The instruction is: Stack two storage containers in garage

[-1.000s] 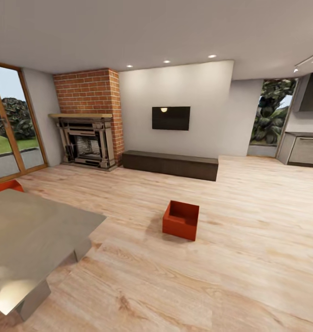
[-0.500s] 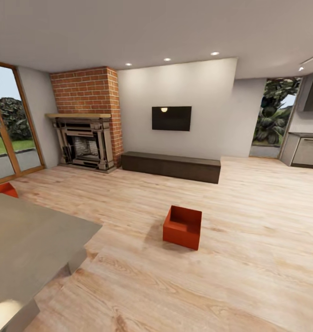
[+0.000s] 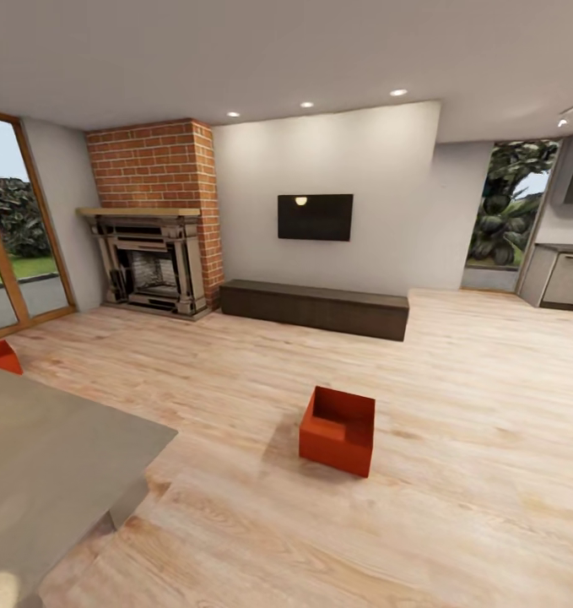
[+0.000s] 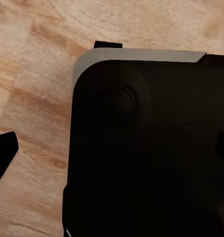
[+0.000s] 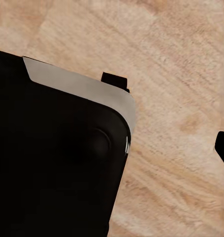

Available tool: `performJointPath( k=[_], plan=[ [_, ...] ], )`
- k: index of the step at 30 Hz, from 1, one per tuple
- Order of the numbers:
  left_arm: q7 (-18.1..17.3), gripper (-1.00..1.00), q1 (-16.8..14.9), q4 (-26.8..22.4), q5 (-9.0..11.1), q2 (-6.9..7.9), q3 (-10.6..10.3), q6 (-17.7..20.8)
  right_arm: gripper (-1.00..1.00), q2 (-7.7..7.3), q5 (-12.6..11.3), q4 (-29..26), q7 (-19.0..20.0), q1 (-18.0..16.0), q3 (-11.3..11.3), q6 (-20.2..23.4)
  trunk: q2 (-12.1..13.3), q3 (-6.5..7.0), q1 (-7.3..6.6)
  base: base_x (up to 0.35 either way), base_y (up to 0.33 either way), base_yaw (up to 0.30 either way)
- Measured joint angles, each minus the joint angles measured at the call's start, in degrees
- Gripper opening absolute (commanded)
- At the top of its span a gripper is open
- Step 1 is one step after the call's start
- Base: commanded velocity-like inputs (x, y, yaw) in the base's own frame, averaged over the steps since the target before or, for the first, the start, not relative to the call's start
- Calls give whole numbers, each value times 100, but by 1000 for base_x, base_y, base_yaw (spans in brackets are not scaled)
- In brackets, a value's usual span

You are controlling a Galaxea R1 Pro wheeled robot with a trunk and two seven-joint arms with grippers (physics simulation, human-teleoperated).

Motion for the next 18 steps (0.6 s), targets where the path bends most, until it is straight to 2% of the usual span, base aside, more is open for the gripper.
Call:
performJointPath(
  k=[5,18],
  plan=[
    [0,100,0,-1,0,0,0,1,100,0,-55,0,-7,0,0,-1,0,0,0,323,0,-46],
    [0,100,0,-1,0,0,0,4,100,0,-73,0,0,1,-1,-2,0,0,0,323,0,-238]
  ],
)
